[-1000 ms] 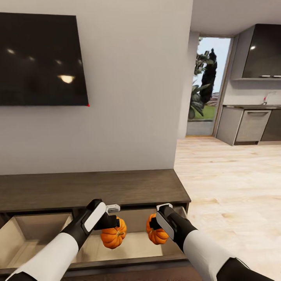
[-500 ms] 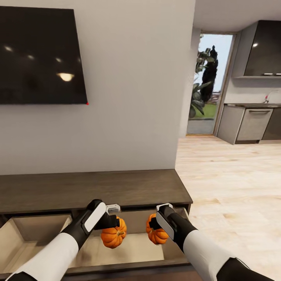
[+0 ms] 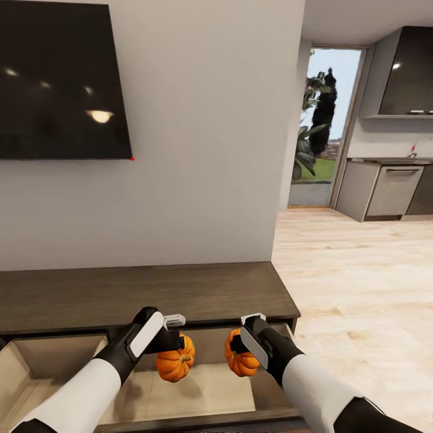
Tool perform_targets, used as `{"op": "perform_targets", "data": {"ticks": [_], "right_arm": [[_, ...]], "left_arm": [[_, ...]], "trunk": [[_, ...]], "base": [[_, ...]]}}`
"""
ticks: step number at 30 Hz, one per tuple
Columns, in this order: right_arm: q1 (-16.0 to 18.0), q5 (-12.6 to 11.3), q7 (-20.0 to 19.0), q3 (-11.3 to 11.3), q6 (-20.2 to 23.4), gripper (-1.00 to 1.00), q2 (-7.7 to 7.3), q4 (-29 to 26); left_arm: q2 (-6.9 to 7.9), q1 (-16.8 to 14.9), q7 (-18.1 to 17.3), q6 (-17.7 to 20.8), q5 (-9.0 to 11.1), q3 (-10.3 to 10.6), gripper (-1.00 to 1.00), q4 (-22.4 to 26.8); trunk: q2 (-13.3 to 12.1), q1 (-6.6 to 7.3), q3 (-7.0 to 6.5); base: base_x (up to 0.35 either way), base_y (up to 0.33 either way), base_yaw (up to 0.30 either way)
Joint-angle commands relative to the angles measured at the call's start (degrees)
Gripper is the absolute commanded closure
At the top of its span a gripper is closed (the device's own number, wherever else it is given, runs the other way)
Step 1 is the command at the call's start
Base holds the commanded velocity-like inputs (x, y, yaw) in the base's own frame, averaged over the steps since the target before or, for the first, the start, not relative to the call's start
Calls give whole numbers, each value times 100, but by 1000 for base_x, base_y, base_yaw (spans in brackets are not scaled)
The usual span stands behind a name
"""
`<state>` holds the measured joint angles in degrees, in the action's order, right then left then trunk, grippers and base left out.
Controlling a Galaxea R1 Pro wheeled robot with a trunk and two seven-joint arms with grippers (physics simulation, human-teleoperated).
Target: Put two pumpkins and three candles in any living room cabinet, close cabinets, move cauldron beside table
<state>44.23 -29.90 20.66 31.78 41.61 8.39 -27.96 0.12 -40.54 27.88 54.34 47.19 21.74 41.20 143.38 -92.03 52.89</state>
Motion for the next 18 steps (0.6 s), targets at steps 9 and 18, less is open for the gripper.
{"op": "perform_targets", "data": {"ticks": [9, 18], "right_arm": [[7, -51, 40, 39, 13, 100, -3, -22], [7, -49, 19, 39, 10, 100, -3, -25]], "left_arm": [[5, -6, 51, -2, 48, 22, 100, 11], [6, -5, 51, -59, 45, 24, 100, 11]], "trunk": [[16, -21, 206], [28, -44, 405]], "base": [[0, 0, 0], [0, 0, 0]]}}
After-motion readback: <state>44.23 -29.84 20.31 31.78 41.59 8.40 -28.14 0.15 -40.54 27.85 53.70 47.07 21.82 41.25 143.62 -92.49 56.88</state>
